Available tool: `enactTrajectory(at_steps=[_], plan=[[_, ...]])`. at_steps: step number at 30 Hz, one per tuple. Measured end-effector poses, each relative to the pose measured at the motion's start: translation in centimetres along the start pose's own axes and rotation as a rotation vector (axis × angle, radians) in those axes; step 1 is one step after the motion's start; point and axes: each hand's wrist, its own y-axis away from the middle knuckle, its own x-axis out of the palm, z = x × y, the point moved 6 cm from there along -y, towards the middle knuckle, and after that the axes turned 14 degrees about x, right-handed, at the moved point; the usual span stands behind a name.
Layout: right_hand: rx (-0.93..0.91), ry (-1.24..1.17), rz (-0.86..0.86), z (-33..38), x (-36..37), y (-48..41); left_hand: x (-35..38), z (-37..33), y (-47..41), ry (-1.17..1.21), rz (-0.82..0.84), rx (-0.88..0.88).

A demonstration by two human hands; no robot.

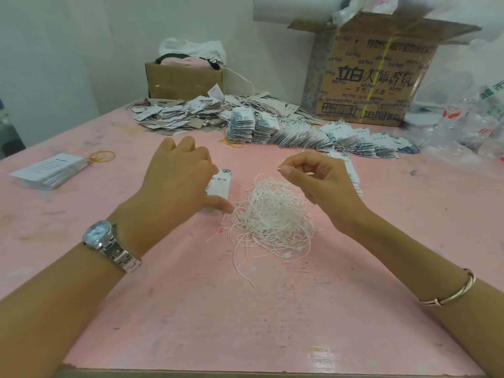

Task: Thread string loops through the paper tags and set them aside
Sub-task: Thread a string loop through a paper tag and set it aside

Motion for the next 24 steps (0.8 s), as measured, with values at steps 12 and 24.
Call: enactTrajectory(at_steps=[12, 24], plan=[[0.065, 0.036, 0.036, -1.1, 0.7, 0.0, 0.8, 0.3, 0.3, -0.045, 0.177, 0.008], [0.221, -0.062, 0.043, -2.0, 0.6, -0.4, -1.3, 0.6, 0.3, 0.010, 0.070, -0.036]])
